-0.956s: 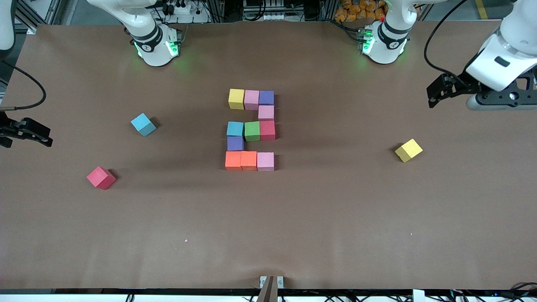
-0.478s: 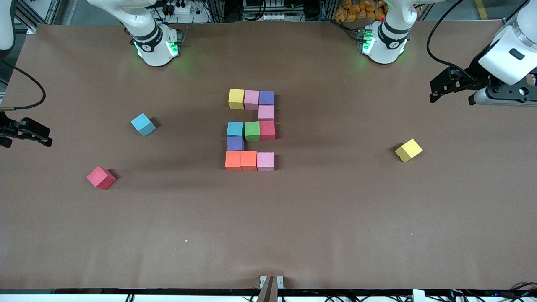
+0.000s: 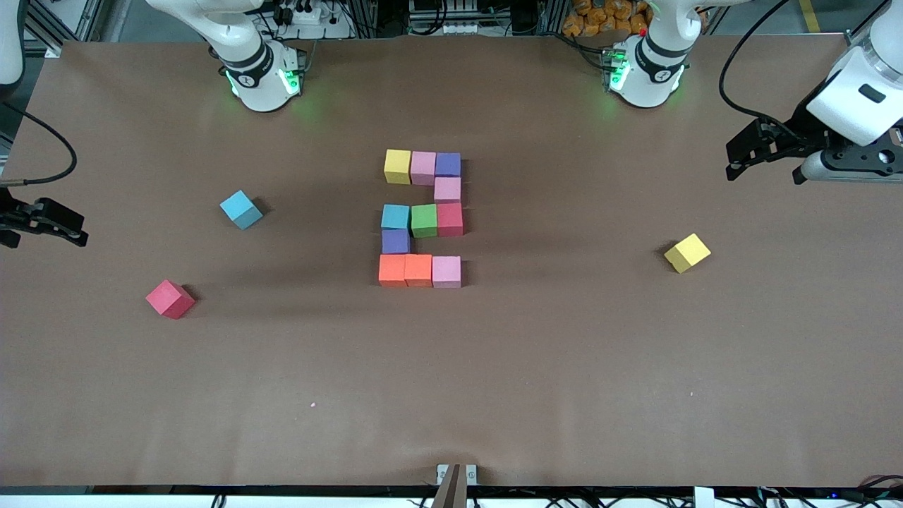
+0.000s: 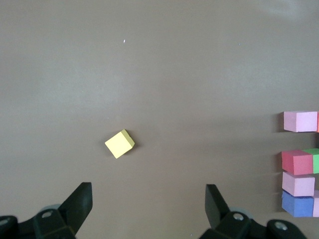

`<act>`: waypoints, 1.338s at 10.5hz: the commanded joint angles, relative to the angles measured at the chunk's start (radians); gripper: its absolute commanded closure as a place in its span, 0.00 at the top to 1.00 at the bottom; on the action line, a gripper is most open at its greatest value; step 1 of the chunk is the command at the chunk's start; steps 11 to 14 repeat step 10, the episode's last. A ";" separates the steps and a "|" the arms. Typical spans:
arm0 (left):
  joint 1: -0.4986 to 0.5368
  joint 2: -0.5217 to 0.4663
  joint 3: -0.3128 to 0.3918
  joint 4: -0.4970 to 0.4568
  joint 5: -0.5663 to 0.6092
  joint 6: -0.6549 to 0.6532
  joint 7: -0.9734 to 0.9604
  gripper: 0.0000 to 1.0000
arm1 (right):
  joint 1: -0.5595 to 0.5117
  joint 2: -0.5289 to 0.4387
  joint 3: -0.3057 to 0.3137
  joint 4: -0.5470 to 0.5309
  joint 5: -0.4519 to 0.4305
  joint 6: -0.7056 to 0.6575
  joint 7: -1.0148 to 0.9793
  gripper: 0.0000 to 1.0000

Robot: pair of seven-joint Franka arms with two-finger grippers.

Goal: Form number 2 with 11 blocks

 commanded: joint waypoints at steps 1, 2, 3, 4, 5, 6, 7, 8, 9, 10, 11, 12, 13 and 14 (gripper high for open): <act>0.006 0.004 -0.006 0.004 0.022 0.010 0.015 1.00 | -0.007 -0.009 0.004 0.006 0.011 -0.013 -0.006 1.00; 0.006 0.004 -0.006 0.003 0.022 0.012 0.014 1.00 | -0.007 -0.008 0.006 0.006 0.016 -0.013 -0.003 1.00; 0.006 0.004 -0.005 0.001 0.022 0.012 0.014 1.00 | -0.007 -0.009 0.006 0.006 0.018 -0.013 0.000 1.00; 0.006 0.004 -0.005 0.001 0.022 0.012 0.014 1.00 | -0.007 -0.009 0.007 0.006 0.019 -0.012 0.002 1.00; 0.006 0.004 -0.005 0.000 0.022 0.012 0.012 1.00 | -0.008 -0.009 0.006 0.015 0.036 -0.013 0.002 1.00; 0.006 0.004 -0.006 0.000 0.022 0.014 0.011 1.00 | -0.008 -0.009 0.003 0.022 0.048 -0.015 -0.001 1.00; 0.006 0.004 -0.005 0.000 0.022 0.014 0.011 1.00 | -0.007 -0.015 0.004 0.024 0.048 -0.015 -0.001 1.00; 0.006 0.004 -0.005 0.000 0.022 0.014 0.011 1.00 | -0.008 -0.014 0.006 0.024 0.053 -0.013 0.002 1.00; 0.006 0.004 -0.005 0.000 0.022 0.014 0.011 1.00 | -0.008 -0.014 0.003 0.024 0.063 -0.015 0.002 1.00; 0.006 0.004 -0.005 0.000 0.022 0.014 0.009 1.00 | -0.013 -0.014 0.004 0.024 0.065 -0.015 0.002 1.00; 0.006 0.004 -0.005 0.000 0.022 0.014 0.009 1.00 | -0.013 -0.014 0.004 0.024 0.065 -0.015 0.002 1.00; 0.006 0.004 -0.005 0.000 0.022 0.014 0.009 1.00 | -0.013 -0.014 0.004 0.024 0.065 -0.015 0.002 1.00; 0.006 0.004 -0.005 0.000 0.022 0.014 0.009 1.00 | -0.013 -0.014 0.004 0.024 0.065 -0.015 0.002 1.00; 0.006 0.004 -0.005 0.000 0.022 0.014 0.009 1.00 | -0.013 -0.014 0.004 0.024 0.065 -0.015 0.002 1.00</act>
